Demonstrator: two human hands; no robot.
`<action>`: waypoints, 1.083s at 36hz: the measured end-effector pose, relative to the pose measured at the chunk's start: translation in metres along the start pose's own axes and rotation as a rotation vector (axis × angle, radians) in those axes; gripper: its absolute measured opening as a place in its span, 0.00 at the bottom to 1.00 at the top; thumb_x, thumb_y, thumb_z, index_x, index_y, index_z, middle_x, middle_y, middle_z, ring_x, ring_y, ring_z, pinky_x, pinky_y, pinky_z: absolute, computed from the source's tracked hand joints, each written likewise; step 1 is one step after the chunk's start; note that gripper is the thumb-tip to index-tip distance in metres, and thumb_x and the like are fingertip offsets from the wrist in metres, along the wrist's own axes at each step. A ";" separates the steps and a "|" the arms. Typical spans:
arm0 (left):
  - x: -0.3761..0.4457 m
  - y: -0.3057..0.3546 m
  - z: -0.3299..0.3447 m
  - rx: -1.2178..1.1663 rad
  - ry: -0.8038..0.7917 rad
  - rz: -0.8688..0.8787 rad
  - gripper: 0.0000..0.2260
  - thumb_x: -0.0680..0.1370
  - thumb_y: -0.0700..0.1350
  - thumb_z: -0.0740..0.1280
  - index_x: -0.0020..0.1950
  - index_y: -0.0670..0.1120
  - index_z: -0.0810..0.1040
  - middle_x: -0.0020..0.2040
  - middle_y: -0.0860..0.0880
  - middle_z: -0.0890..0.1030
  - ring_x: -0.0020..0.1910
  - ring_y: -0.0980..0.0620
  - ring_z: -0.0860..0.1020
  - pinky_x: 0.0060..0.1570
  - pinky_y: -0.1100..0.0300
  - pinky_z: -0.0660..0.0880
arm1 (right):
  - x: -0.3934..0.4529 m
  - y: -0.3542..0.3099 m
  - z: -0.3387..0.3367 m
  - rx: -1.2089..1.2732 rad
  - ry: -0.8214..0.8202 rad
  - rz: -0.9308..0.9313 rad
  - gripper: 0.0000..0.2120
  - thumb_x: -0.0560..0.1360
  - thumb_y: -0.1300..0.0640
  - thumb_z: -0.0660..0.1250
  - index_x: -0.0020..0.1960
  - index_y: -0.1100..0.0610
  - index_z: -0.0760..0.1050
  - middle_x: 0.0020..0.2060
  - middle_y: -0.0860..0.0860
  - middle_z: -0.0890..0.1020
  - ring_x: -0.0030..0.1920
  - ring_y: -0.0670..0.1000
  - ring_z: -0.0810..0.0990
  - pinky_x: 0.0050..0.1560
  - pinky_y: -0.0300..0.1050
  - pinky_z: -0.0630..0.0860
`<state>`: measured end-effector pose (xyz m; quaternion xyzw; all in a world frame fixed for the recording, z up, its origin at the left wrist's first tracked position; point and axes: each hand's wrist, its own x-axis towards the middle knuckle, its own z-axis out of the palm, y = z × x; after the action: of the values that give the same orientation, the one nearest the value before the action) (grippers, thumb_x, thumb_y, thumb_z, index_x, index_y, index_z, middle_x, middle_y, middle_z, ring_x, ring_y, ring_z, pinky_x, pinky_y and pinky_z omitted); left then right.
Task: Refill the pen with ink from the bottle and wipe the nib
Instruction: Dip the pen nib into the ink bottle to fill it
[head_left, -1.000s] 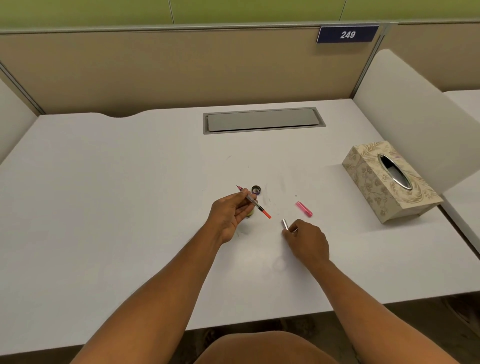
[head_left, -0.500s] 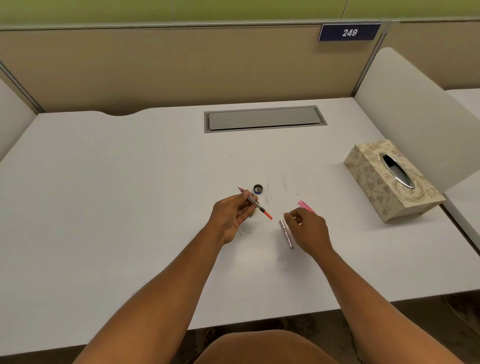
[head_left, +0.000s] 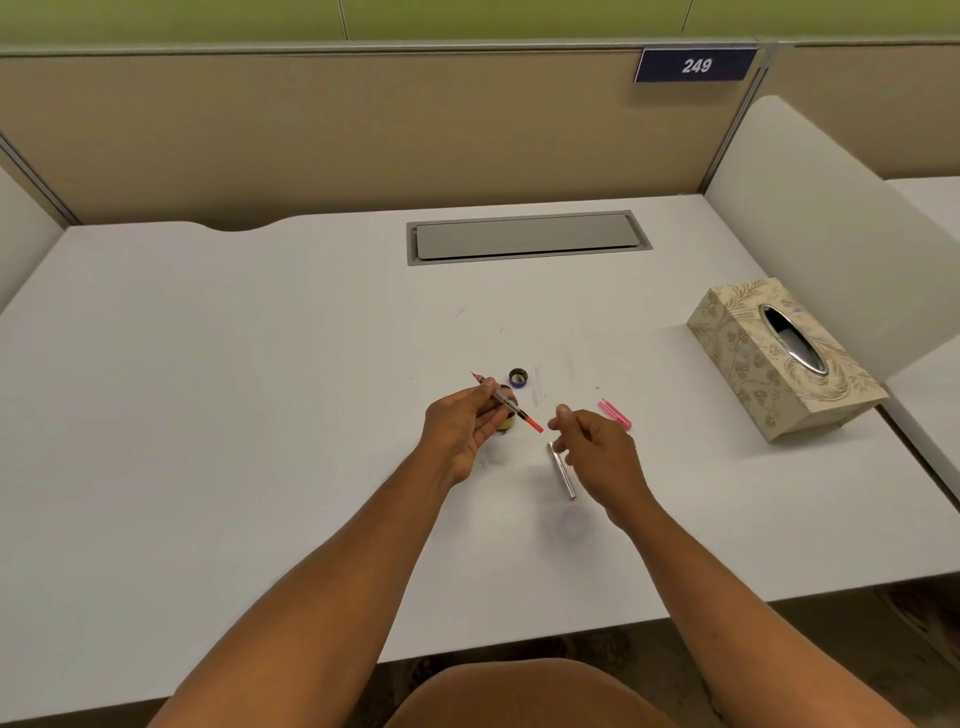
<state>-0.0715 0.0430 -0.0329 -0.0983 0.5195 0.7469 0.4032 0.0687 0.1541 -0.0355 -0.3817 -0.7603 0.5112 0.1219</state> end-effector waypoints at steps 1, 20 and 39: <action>0.000 0.001 -0.001 -0.005 0.001 0.001 0.08 0.79 0.41 0.70 0.49 0.37 0.83 0.46 0.41 0.86 0.47 0.46 0.86 0.40 0.62 0.82 | 0.000 0.007 0.000 -0.045 0.026 0.002 0.18 0.81 0.43 0.59 0.47 0.53 0.82 0.36 0.47 0.84 0.40 0.47 0.81 0.47 0.44 0.76; 0.001 0.010 -0.001 0.002 -0.022 -0.014 0.06 0.79 0.41 0.70 0.50 0.37 0.82 0.45 0.41 0.86 0.45 0.47 0.86 0.41 0.62 0.82 | 0.008 0.043 0.014 -0.680 0.011 0.023 0.07 0.75 0.50 0.65 0.48 0.51 0.78 0.42 0.47 0.81 0.42 0.51 0.79 0.41 0.44 0.75; -0.001 0.009 -0.003 -0.005 -0.030 -0.012 0.06 0.79 0.40 0.69 0.49 0.38 0.82 0.45 0.41 0.87 0.43 0.48 0.86 0.40 0.62 0.82 | 0.009 0.047 0.015 -0.662 0.030 0.015 0.10 0.74 0.46 0.66 0.49 0.51 0.77 0.41 0.47 0.80 0.42 0.50 0.78 0.41 0.45 0.76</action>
<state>-0.0781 0.0389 -0.0272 -0.0914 0.5108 0.7473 0.4150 0.0754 0.1593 -0.0854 -0.4136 -0.8805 0.2316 -0.0013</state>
